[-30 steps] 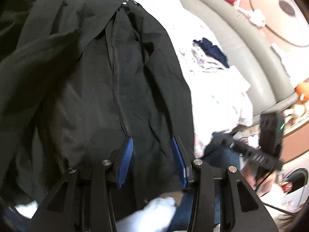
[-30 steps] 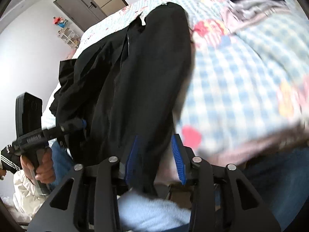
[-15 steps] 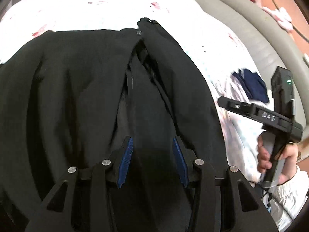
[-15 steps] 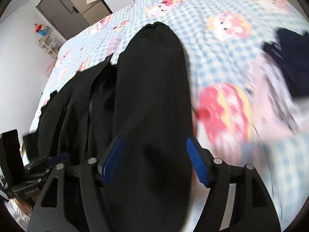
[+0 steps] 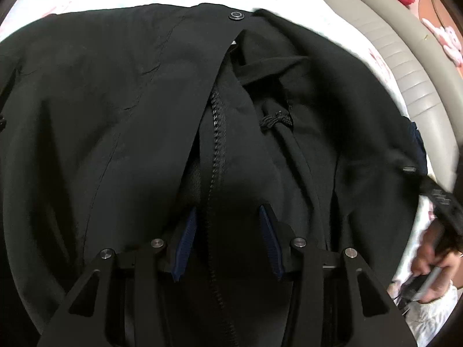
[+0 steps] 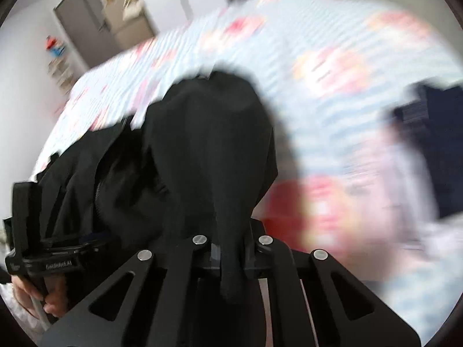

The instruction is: Fold clothes

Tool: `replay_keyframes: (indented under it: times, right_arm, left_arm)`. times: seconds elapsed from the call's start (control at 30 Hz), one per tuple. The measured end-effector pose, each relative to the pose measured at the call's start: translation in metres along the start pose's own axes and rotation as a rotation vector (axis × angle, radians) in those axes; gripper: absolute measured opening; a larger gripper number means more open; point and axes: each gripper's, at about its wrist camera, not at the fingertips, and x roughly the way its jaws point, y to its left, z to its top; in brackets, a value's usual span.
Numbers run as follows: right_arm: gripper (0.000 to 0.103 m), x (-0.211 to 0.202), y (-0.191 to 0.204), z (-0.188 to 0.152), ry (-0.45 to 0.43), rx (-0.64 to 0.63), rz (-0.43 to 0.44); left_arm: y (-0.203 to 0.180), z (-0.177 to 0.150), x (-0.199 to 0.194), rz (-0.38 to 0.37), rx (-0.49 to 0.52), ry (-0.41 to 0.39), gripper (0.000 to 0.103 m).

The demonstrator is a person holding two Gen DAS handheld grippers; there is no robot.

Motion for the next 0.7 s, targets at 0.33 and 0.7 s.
replay_keyframes:
  times: [0.33, 0.7]
  right_arm:
    - [0.005, -0.158, -0.026, -0.035, -0.293, -0.002, -0.243]
    - [0.026, -0.145, -0.069, -0.092, -0.097, 0.263, -0.257]
  left_arm:
    - [-0.01, -0.055, -0.016, -0.061, 0.013, 0.033, 0.047]
    - [-0.016, -0.142, -0.044, -0.156, -0.037, 0.047, 0.046]
